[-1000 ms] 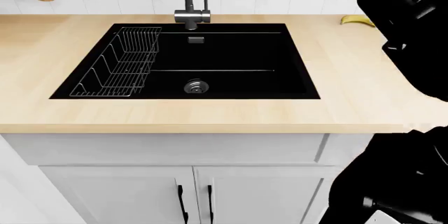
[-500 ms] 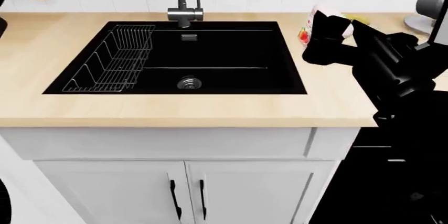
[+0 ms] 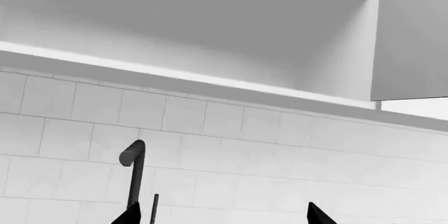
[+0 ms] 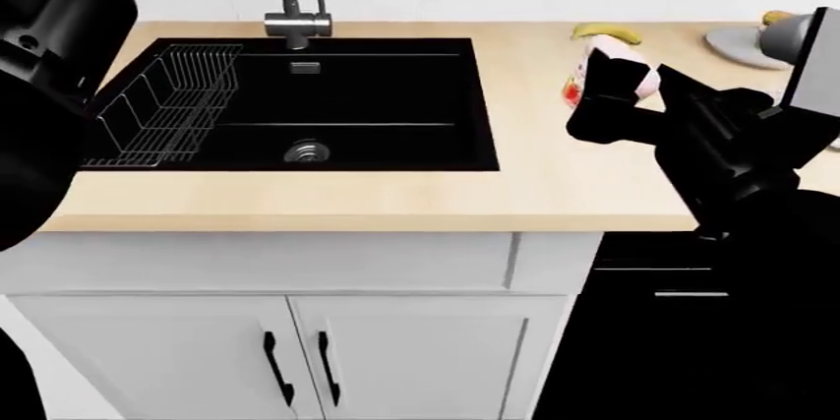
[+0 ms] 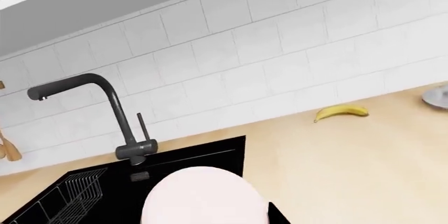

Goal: From the different types of pastries on the counter, select a croissant and place it on the cutting board. Then retrieve a jar of jam from the cabinet and place it alongside the croissant on the cutting board.

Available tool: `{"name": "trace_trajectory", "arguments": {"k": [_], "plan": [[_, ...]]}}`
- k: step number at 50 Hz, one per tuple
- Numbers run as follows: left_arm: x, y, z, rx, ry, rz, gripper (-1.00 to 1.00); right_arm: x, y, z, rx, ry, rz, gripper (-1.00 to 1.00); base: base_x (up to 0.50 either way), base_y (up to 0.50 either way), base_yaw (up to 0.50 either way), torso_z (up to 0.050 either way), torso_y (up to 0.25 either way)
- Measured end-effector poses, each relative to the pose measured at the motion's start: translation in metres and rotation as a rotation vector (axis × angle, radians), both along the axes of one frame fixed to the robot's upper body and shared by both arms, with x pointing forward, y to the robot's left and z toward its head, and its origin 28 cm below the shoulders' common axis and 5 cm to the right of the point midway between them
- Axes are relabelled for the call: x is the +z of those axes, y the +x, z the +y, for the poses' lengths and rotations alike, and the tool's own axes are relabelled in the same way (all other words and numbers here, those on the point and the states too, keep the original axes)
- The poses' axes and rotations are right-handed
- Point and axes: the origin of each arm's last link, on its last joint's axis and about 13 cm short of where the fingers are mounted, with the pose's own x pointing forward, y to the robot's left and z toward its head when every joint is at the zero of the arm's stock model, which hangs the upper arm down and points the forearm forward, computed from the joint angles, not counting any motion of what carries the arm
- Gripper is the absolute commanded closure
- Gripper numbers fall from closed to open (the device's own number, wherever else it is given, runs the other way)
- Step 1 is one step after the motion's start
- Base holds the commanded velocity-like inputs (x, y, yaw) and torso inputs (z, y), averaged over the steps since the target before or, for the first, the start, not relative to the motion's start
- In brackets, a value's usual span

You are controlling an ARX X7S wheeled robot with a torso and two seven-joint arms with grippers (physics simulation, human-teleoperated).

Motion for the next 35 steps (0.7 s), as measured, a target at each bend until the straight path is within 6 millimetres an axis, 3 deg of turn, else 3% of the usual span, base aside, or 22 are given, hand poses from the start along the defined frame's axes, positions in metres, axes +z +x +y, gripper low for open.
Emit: {"name": "trace_trajectory", "arguments": {"k": [35], "plan": [[-0.0038,-0.0007,-0.0016,-0.009,-0.010,0.012,-1.00,0.0042,-0.0023,-0.0059,-0.046,0.006,-0.017,1.00,-0.06,-0.46,0.00,0.000,0.000]]}}
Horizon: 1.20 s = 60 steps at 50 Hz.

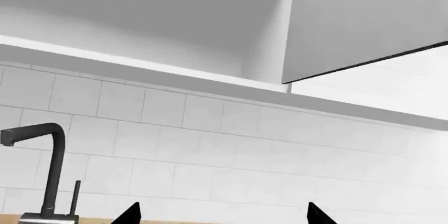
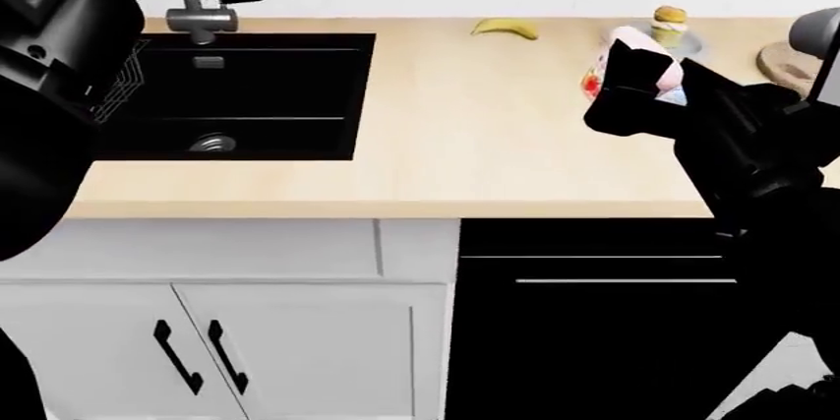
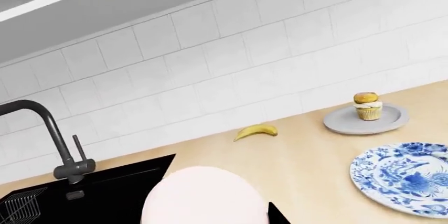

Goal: From the different types of pastries on the counter, select a croissant and place it on the cutting board. Then retrieve a jar of jam from the cabinet and place it alongside the croissant on the cutting board.

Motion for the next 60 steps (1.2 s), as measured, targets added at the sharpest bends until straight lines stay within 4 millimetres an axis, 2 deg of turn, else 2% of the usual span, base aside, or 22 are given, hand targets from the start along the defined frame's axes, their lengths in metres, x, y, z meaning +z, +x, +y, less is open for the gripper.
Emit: {"name": "trace_trajectory", "arguments": {"k": [60], "plan": [[-0.0073,0.0070,0.0029,0.005,-0.023,0.010,-1.00,0.0097,-0.0023,-0.0022,-0.027,-0.016,-0.035,1.00,-0.05,-0.49,0.00,0.000,0.000]]}}
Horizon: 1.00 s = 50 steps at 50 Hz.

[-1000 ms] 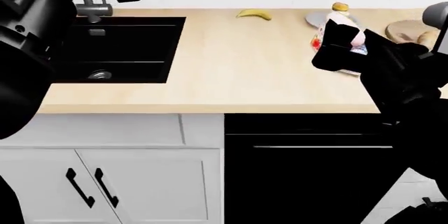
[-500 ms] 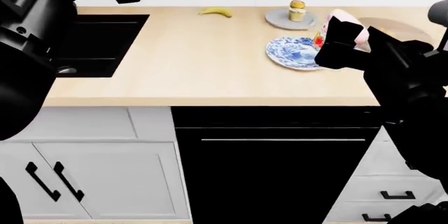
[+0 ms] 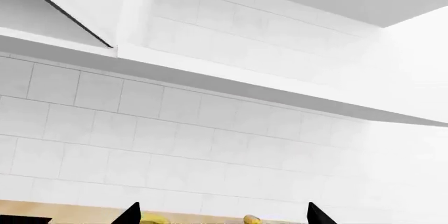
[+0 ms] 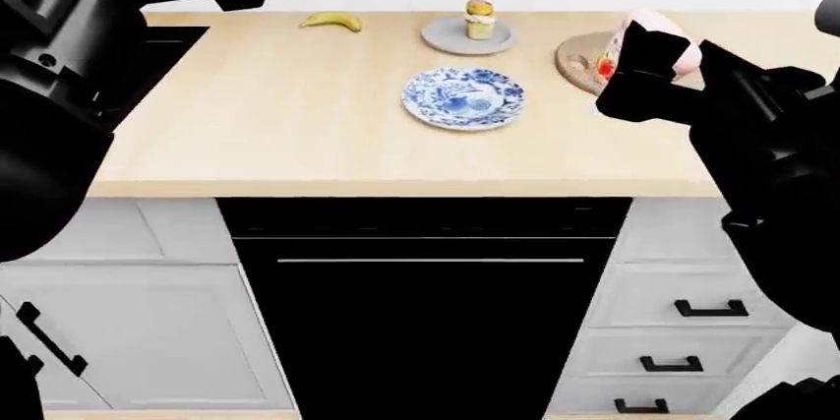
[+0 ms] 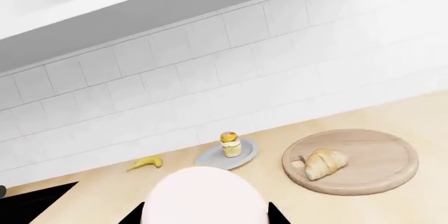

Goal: From the different types of pastries on the counter, select a croissant and place it on the cutting board. Then retrieve a jar of jam from the cabinet and place it alongside the croissant on the cutting board.

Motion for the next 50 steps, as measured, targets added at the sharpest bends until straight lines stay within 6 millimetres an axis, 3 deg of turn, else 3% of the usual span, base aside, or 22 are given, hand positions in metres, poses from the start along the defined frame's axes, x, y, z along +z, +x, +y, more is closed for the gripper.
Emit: {"name": "trace_trajectory", "arguments": {"k": [36,50], "plan": [[0.0007,-0.0022,0.0013,0.005,-0.001,-0.007,-1.00,0.0033,-0.0004,0.0001,-0.002,-0.025,-0.027,1.00,0.19,-0.50,0.00,0.000,0.001],[0.0024,-0.0043,0.0025,0.005,-0.001,-0.015,-1.00,0.0059,0.0027,0.0042,0.018,-0.051,-0.041,1.00,0.49,-0.05,0.00,0.000,0.001]]}}
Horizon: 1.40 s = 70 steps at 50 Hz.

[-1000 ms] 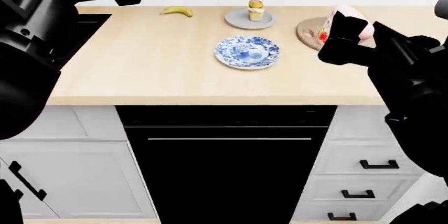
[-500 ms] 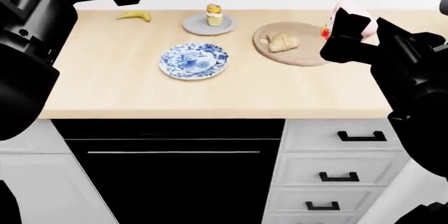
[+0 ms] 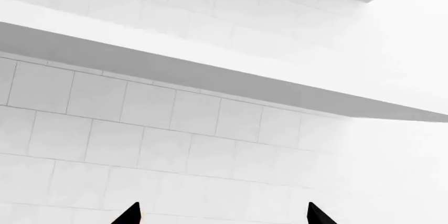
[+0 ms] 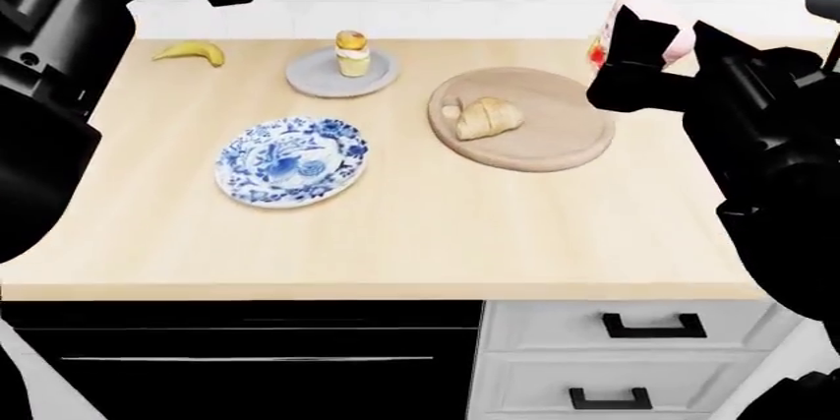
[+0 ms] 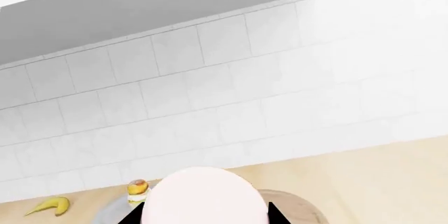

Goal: From the different types of pastries on the counter, select a croissant and place it on the cutting board. Then retrieve a jar of jam from the cabinet and place it alongside the croissant on the cutting board.

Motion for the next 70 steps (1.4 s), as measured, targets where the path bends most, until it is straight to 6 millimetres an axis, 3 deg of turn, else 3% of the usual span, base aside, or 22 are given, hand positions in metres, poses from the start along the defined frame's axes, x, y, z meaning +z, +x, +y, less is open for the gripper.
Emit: {"name": "trace_trajectory", "arguments": {"k": [9,18,32,46,54,70], "plan": [[0.001,-0.001,0.002,0.005,0.001,-0.002,-1.00,0.002,0.006,0.002,0.029,-0.045,0.009,1.00,0.05,0.00,0.00,0.000,0.001],[0.001,-0.002,0.002,0.005,0.004,-0.006,-1.00,0.012,0.031,0.001,0.063,-0.110,0.030,1.00,0.00,0.00,0.00,0.001,0.001],[0.005,-0.004,0.002,-0.001,0.014,-0.020,-1.00,0.021,0.099,0.000,0.070,-0.157,0.087,1.00,0.00,0.00,0.00,0.000,0.000],[0.010,-0.009,0.001,-0.023,0.045,-0.061,-1.00,0.002,0.168,0.001,0.004,-0.178,0.135,1.00,0.00,0.00,0.00,0.000,0.001],[0.012,-0.011,0.001,-0.037,0.066,-0.087,-1.00,-0.020,0.179,-0.005,-0.044,-0.210,0.174,1.00,0.00,0.00,0.00,0.000,0.001],[0.013,-0.011,0.001,-0.037,0.077,-0.117,-1.00,-0.050,0.180,-0.014,-0.095,-0.253,0.232,1.00,0.00,0.00,0.00,0.000,0.001]]}}
